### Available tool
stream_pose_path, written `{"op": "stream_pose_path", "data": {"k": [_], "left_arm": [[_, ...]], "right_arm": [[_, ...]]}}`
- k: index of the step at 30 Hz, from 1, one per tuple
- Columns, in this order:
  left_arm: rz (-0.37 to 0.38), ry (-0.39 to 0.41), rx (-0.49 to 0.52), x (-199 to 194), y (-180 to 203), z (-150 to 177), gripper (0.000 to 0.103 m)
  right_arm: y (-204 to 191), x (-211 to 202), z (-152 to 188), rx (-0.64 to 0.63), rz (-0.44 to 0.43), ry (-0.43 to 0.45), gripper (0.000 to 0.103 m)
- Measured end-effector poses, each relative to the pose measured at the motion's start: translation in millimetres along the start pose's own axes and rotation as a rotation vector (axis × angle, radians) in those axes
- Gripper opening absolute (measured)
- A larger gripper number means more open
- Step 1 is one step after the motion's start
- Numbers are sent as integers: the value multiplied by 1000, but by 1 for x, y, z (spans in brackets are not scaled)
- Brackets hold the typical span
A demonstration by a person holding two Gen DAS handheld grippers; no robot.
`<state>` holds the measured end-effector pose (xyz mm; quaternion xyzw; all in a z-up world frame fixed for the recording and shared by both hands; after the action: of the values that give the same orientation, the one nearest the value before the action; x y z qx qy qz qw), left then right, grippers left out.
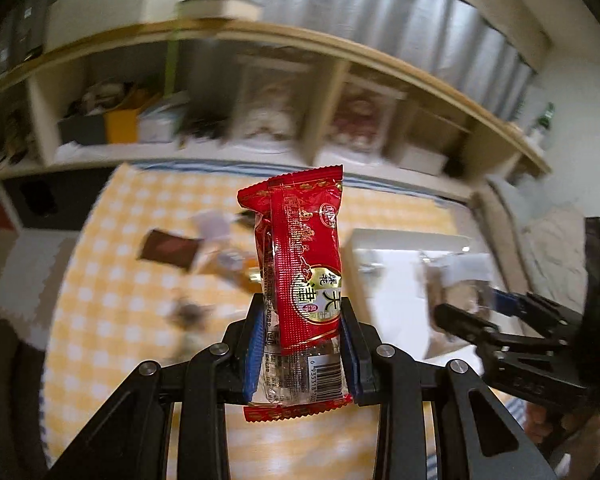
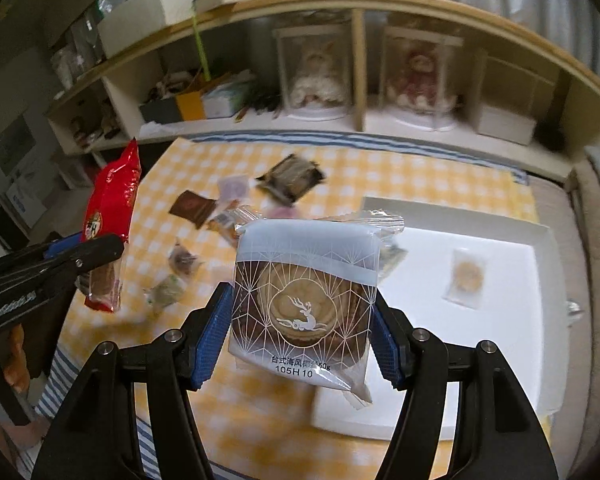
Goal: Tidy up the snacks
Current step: 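Carry both snacks over the white tray and release them inside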
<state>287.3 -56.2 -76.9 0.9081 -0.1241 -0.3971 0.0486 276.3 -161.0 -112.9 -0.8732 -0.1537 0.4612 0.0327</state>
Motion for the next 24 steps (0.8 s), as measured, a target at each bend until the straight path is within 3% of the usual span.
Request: {"op": "stream_pose_path", "data": {"k": [8,15,20,24], "left_arm": [[93,-29,44,12,62,1,33],[161,-123,-12,56,97,16,33],[161,-186,-36,105,111,16,33],[120,-206,-36,143,126,16,33]], "right_arm": [[63,-32,17,53,53,-6,65],[127,-54,36,109,110,-21,65],[175,-61,57,161,149,-49,65],[207,-59,72,194,161,-70,65]]}}
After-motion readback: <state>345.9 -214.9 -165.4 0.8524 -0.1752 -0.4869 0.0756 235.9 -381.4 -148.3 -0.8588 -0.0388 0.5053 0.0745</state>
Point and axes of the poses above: each gripper's, at about its wrist camera, not at the fingertips, and x roughly the way its jaws point, y to its right, z to its underside, the point moved 8 cm from there along x, roughly the way its jaws point, and after that the axes turned 3 degrees about -z, right-handed, at the moved point
